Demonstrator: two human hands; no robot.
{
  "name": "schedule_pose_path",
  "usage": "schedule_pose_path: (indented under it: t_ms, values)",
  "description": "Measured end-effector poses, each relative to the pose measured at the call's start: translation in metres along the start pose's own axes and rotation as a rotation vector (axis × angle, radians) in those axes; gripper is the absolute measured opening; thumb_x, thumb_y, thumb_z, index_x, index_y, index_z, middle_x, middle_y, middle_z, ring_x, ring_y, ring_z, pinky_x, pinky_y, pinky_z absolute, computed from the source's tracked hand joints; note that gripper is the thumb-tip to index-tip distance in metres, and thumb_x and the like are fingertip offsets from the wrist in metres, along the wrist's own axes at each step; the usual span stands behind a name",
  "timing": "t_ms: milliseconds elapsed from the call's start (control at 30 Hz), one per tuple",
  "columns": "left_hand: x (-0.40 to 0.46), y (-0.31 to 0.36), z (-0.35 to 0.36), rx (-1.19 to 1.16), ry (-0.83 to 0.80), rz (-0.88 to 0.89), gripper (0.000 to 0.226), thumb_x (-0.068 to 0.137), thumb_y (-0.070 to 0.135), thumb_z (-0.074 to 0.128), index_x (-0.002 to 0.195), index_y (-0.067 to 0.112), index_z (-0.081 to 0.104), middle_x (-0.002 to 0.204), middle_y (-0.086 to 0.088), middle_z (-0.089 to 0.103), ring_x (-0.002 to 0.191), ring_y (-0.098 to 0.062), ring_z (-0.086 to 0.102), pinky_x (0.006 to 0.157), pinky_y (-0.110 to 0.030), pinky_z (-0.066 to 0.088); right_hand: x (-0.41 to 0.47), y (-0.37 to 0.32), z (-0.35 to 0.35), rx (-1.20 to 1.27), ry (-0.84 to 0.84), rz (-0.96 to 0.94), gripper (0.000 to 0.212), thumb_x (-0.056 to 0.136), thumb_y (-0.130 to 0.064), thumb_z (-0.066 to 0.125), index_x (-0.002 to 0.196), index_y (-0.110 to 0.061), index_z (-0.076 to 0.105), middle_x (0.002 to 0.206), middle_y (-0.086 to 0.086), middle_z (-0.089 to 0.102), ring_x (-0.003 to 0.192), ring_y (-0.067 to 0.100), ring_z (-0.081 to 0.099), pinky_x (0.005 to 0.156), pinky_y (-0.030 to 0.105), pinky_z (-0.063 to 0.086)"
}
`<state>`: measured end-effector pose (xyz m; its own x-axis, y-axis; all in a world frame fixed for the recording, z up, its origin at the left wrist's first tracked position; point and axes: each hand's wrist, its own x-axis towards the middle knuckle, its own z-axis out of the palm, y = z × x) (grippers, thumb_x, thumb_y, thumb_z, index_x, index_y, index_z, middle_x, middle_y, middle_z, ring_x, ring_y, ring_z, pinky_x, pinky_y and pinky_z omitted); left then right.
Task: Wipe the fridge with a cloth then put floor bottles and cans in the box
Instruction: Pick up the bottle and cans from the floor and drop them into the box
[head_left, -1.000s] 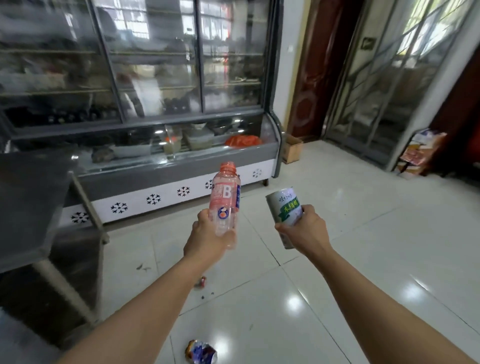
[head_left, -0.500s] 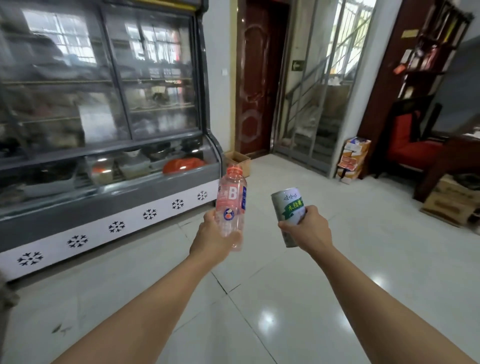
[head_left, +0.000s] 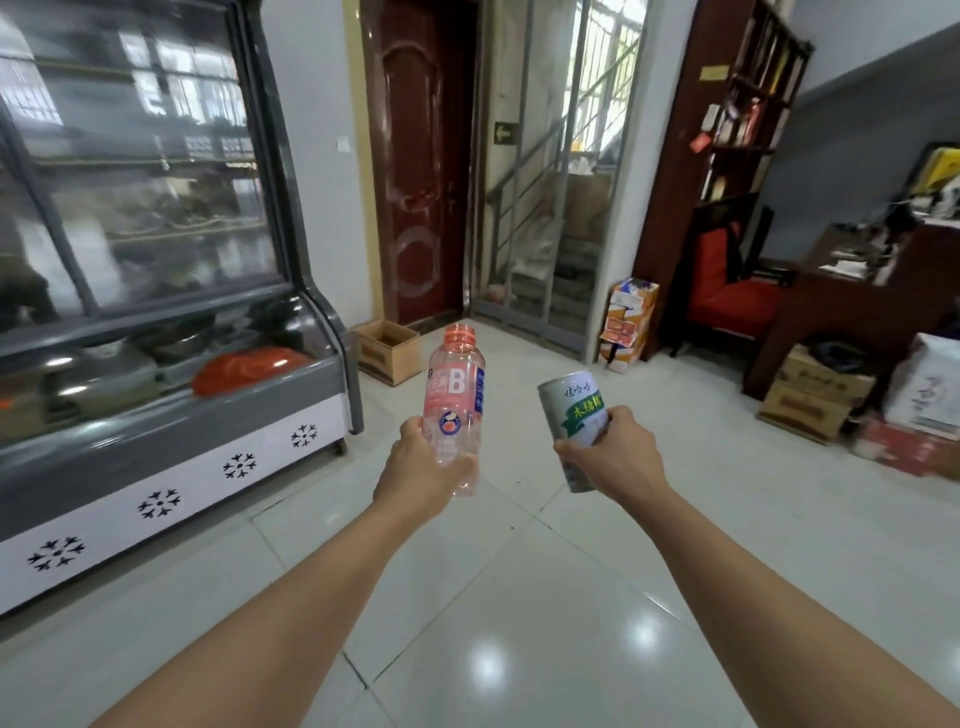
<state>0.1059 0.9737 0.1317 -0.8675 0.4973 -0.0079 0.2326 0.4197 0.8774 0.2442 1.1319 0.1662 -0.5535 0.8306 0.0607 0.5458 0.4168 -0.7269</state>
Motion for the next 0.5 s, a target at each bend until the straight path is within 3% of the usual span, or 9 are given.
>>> schedule_pose_path:
  t_ms: [167, 367, 500]
  values:
    - [0.096, 0.037, 0.044, 0.007, -0.050, 0.008, 0.071, 0.076, 0.035, 0.070, 0.133, 0.023, 0.029, 0.120, -0.001, 0.054, 0.098, -0.017, 0.055, 0.061, -0.023, 0.041, 0.099, 0.005, -0.010, 0.008, 0.035, 0.035, 0.055, 0.071, -0.037, 0.075, 0.110, -0.013, 0.044, 0.099, 0.003, 0.057, 0.084, 0.020, 0.058, 0.065, 0.030, 0.048]
    - [0.190, 0.077, 0.106, -0.002, -0.091, 0.015, 0.071, 0.078, 0.033, 0.070, 0.134, 0.023, 0.026, 0.123, -0.001, 0.052, 0.101, -0.016, 0.054, 0.066, -0.023, 0.042, 0.212, 0.028, -0.018, 0.018, 0.057, 0.056, 0.055, 0.072, -0.037, 0.075, 0.111, -0.012, 0.045, 0.101, 0.004, 0.058, 0.086, 0.020, 0.058, 0.067, 0.031, 0.049]
    - [0.256, 0.100, 0.154, -0.028, -0.074, 0.032, 0.072, 0.078, 0.031, 0.070, 0.135, 0.024, 0.026, 0.124, 0.000, 0.053, 0.104, -0.017, 0.055, 0.077, -0.029, 0.047, 0.306, 0.045, -0.025, 0.028, 0.039, 0.031, 0.055, 0.072, -0.038, 0.076, 0.110, -0.014, 0.044, 0.101, 0.002, 0.057, 0.085, 0.018, 0.058, 0.066, 0.029, 0.049]
